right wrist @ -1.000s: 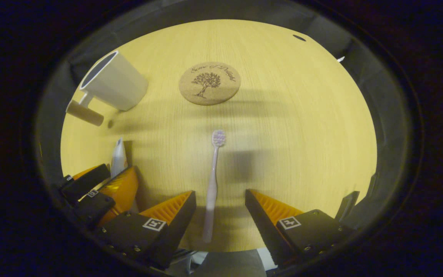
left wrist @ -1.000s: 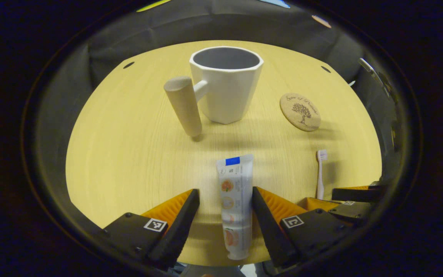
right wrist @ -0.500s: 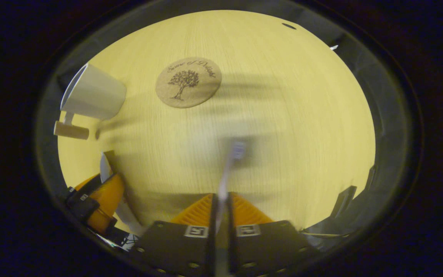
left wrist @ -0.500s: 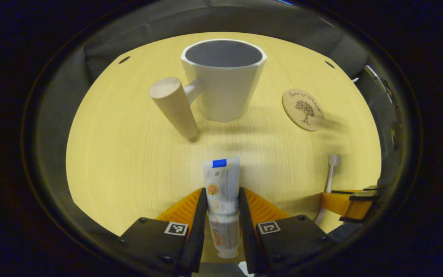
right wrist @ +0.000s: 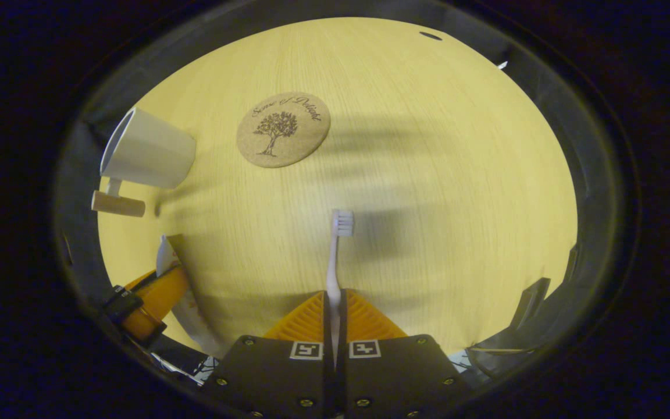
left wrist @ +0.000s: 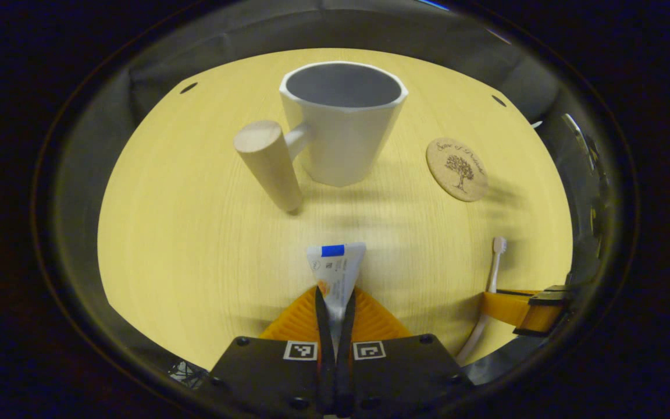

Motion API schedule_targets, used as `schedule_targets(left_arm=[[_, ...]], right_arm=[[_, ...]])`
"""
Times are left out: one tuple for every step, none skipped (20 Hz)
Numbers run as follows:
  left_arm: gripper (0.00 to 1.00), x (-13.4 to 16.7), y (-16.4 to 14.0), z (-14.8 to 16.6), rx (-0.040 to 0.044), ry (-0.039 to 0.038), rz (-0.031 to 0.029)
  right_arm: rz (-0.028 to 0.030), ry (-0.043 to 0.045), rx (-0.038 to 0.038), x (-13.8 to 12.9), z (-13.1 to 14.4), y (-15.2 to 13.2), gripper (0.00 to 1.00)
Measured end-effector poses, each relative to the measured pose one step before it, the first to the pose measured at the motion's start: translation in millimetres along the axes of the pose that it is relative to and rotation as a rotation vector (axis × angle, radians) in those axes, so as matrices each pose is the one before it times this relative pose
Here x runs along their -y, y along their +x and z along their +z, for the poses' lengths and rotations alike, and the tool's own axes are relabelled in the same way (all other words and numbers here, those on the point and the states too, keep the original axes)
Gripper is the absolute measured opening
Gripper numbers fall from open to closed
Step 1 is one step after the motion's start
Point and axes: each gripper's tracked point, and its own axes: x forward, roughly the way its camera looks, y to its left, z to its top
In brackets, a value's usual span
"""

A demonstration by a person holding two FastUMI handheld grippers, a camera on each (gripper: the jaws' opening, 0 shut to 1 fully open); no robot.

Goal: Put the toothbrush and toothpaste on the desktop into the cup, then pick up the cup and place it on the coaster on the desktop.

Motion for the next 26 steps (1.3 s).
schedule_targets(left_arm=[[0.08,3.63,-1.66,-1.76,-0.01249,-0.01586,-0.02095],[0.08,2.04,-0.6,-0.72,-0.00498,-0.01561,-0.01532],[0.08,0.92,-2.81,1.58,0.00402,-0.00537,-0.00648],[0.08,2.63,-3.17,1.58,0.00937,0.00055,-0.00446],[0.08,3.52,-7.47,3.54,0.01274,0.00176,-0.00645],[0.08,4.57,-7.73,4.2,0.01355,0.0015,-0.01023],[0.08,5.16,-8.4,5.31,0.01473,0.00194,-0.01157],[0.08,4.3,-8.97,6.4,0.01861,0.0021,-0.01206],[0.08,4.31,-8.41,8.1,0.01999,0.00032,-0.00809],[0.08,3.41,-8.88,7.81,0.02243,-0.00178,-0.00738],[0.08,3.06,-8.73,9.12,0.02034,-0.00241,-0.00709],[0.08,2.65,-8.23,9.56,0.02227,-0.00556,-0.00816],[0.08,2.65,-9.79,10.32,0.02336,-0.0073,-0.00966],[0.08,1.55,-12.15,13.52,0.02399,-0.00729,-0.00849],[0.08,0.27,-10.34,14.72,0.02422,-0.00483,-0.00542],[0.08,-1.34,-9.08,16.42,0.02512,-0.00329,-0.0029],[0.08,-4.65,-1.36,16.99,0.02774,-0.0057,-0.0003],[0.08,-5.08,0.02,21.07,0.02998,-0.00563,-0.00376],[0.08,-4.69,0.34,21.67,0.03299,-0.0055,-0.00306],[0.07,-4.82,2.7,23.13,0.02683,-0.00433,-0.00154],[0.07,-5.63,3.59,20.99,0.02655,-0.00512,0.0014],[0.08,-6.61,4.31,18.82,0.02577,-0.00304,0.00299],[0.08,-7.04,4.5,17.45,0.02498,0.00182,0.00581],[0.08,-5.53,7.56,14.4,0.02127,0.00325,0.00375],[0.08,-2.56,6.79,11.24,0.02062,0.00333,-0.00041],[0.08,-1.75,6.17,3.16,0.01943,0.00468,-0.00176]], right_arm=[[0.00654,0.00087,-0.00296,-0.2,-2.27,1.02,0.02],[0.00756,0.00143,-0.00108,-0.64,-1.07,-0.36,0.02],[0.00573,0.00215,0.00229,-0.08,-0.72,-0.15,0.02],[0.00621,0.00304,0.00039,-0.13,-1.38,-1.49,0.02],[0.00751,0.0014,0.0021,-0.9,-0.98,-0.47,0.02],[0.00452,0.00022,0.00173,-0.15,-0.9,-1.99,0.02],[0.00306,-0.00258,0.00499,-0.13,-0.32,-1.02,0.02],[0.00156,-0.00307,0.00602,-0.1,0.77,-1.59,0.01],[0.00179,-0.00372,0.00534,-0.05,0.32,-1.09,0.02],[0.00352,-0.00186,0.00615,0.11,1.23,-1.84,0.02],[0.00457,0.00176,0.0061,-0.96,0.77,-1.2,0.02],[0.006,0.00156,0.00714,-0.83,2.24,-2.42,0.02],[0.00381,-0.00009,0.00703,-0.63,1.72,-2.01,0.02],[0.00372,-0.00034,0.00869,-0.21,2.62,-2.97,0.02],[0.0032,-0.00061,0.00897,-0.36,2.47,-2.42,0.02],[0.00472,0.00156,0.0082,-0.54,3.09,-2.9,0.02],[0.00504,0.00304,0.00939,-0.58,2.7,-1.95,0.02],[0.00404,0.00129,0.00811,-0.3,3.37,-3.25,0.02],[0.00309,0.00372,0.01012,-0.98,3.34,-2.06,0.02],[0.00454,0.00246,0.00836,0.19,3.58,-3.92,0.02],[0.00389,0.00235,0.00811,-0.25,2.26,-3.32,0.02],[0.00278,0.00336,0.00778,-0.07,3.32,-2.81,0.02],[0.00277,0.00434,0.00917,-0.56,2.44,-0.94,0.02],[0.00284,0.00475,0.00749,-0.23,2.97,-1.73,0.02],[0.00441,0.00476,0.0067,-1.12,2.18,-1.44,0.02],[0.00331,0.00526,0.00583,-0.31,2.15,-1.63,0.02]])
